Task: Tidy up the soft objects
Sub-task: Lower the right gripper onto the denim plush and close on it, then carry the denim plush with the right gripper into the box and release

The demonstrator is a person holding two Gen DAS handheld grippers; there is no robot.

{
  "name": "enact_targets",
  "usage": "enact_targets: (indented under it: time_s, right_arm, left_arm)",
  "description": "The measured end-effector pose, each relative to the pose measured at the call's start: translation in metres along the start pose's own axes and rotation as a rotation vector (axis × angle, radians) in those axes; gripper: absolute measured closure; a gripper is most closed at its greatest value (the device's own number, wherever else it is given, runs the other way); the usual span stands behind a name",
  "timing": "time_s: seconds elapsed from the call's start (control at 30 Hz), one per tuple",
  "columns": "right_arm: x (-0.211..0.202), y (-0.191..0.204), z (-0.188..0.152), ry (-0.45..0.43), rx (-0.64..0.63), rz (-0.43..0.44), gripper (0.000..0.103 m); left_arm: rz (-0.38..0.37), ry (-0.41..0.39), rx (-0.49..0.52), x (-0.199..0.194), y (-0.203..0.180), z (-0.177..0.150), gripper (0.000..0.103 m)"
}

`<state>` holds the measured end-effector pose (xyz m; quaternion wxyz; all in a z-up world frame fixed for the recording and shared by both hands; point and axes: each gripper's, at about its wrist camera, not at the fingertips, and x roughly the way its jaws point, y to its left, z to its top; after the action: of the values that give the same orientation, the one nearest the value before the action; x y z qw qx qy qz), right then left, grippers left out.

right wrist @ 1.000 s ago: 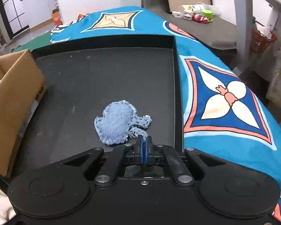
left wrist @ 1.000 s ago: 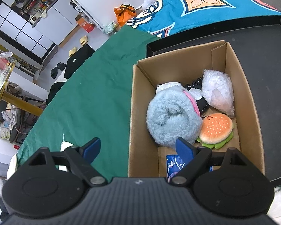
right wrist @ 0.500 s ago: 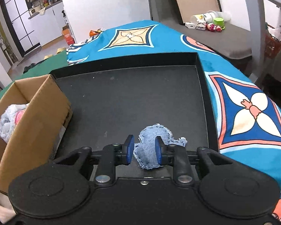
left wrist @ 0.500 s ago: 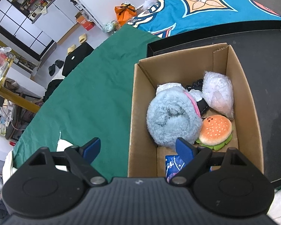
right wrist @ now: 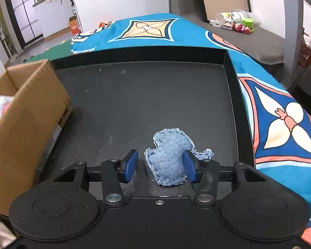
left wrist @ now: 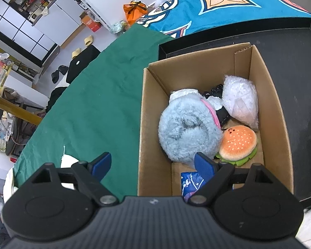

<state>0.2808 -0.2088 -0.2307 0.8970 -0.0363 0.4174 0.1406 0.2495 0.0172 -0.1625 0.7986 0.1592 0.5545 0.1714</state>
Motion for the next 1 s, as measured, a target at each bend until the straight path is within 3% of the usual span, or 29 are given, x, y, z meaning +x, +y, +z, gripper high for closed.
enact_targets:
  time_s: [0.17,0.23,0.33,0.63,1.0]
  right_arm:
    - [0.004,0.011,-0.004,-0.011,-0.086,-0.053,0.056]
    - [0.003,0.011,-0.002,-0.014,-0.115,-0.075,0.073]
    - [0.000,0.006,0.002,-0.005,-0.105,-0.072,0.077]
    - [-0.027,0.005,0.010,-0.023,-0.066,-0.042,0.077]
    - [-0.074,0.026,0.032,-0.090,-0.042,0.023,0.077]
  left_arm:
    - [-0.007,0.000,-0.004,0.001,0.001,0.000,0.017]
    - [-0.010,-0.002,-0.007,0.000,0.002,0.000,0.017]
    - [-0.014,-0.005,-0.006,0.000,0.002,0.000,0.017]
    - [-0.059,-0.033,-0.059,-0.008,0.015,-0.005,0.017]
    - [-0.207,-0.043,-0.140,-0.016,0.045,-0.013,0.018]
